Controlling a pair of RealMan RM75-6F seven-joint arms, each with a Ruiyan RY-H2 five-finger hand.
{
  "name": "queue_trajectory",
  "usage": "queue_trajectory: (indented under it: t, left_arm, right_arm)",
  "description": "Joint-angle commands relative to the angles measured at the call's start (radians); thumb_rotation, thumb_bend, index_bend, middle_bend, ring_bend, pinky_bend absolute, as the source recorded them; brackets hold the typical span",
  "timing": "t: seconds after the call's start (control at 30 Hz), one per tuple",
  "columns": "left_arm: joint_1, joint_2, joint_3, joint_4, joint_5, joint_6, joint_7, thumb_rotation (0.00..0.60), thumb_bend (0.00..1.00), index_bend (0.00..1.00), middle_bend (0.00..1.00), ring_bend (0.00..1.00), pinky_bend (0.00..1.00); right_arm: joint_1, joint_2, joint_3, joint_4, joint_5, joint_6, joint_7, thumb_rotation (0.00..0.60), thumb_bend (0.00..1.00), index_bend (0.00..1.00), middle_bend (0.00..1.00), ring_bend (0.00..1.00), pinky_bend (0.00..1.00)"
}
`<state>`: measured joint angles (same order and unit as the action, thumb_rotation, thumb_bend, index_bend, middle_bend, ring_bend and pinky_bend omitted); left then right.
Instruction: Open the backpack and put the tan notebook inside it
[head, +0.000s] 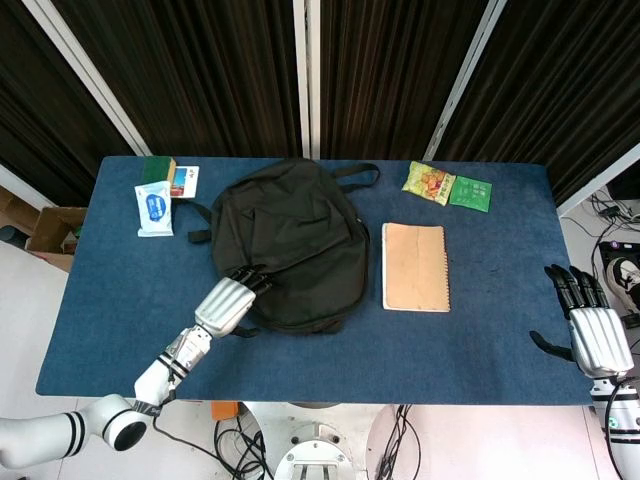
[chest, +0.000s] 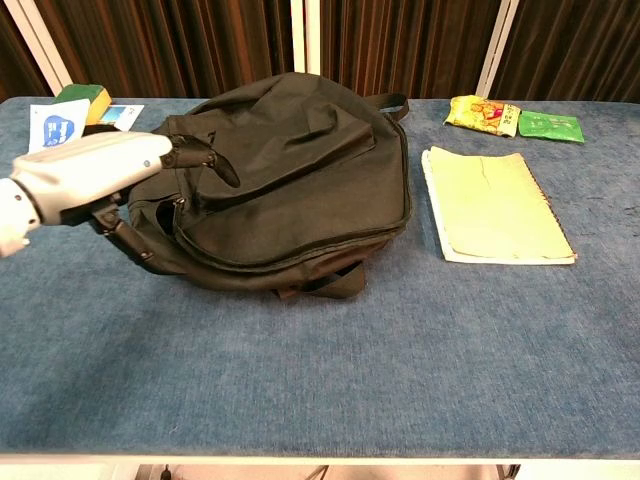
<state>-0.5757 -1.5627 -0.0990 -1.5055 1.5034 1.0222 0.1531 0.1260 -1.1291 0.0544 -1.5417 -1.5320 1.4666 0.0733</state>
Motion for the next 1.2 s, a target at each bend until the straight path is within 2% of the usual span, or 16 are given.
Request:
queue_trajectory:
  t: [0.03, 0.43, 0.6, 0.73, 1.0, 1.2]
  left_arm:
    - [-0.012, -0.019, -0.004, 0.015, -0.017, -0.014, 0.009, 0.6, 0.03, 0.25, 0.2, 0.11, 0.17]
    - [-0.051, -0.104, 0.0, 0.084, -0.036, -0.03, -0.002, 0.6, 0.06, 0.26, 0.2, 0.11, 0.17]
    - [-0.076, -0.148, -0.013, 0.136, -0.033, -0.031, -0.038, 0.6, 0.12, 0.28, 0.2, 0.12, 0.17]
    - [-0.079, -0.184, -0.028, 0.178, -0.016, 0.02, -0.069, 0.6, 0.16, 0.3, 0.26, 0.16, 0.19]
    - [-0.08, -0.202, -0.034, 0.214, -0.001, 0.072, -0.124, 0.6, 0.28, 0.33, 0.33, 0.22, 0.23]
    - [-0.079, -0.213, -0.038, 0.234, 0.003, 0.101, -0.161, 0.6, 0.33, 0.34, 0.37, 0.25, 0.25]
  right_arm:
    - [0.0, 0.0, 0.002, -0.001, -0.001, 0.001, 0.001, 0.6, 0.13, 0.07, 0.11, 0.0, 0.1]
    - [-0.002, 0.0, 0.005, 0.002, 0.004, 0.0, 0.004, 0.6, 0.13, 0.07, 0.11, 0.0, 0.1]
    - [-0.007, 0.001, 0.006, -0.001, 0.007, 0.005, 0.003, 0.6, 0.13, 0.07, 0.11, 0.0, 0.1]
    - [-0.01, 0.002, 0.006, -0.005, 0.008, 0.006, 0.0, 0.6, 0.13, 0.07, 0.11, 0.0, 0.1]
    - [-0.008, 0.0, 0.005, -0.01, 0.008, -0.001, -0.007, 0.6, 0.13, 0.07, 0.11, 0.0, 0.1]
    - [-0.007, -0.001, 0.006, -0.011, 0.009, -0.006, -0.009, 0.6, 0.13, 0.07, 0.11, 0.0, 0.1]
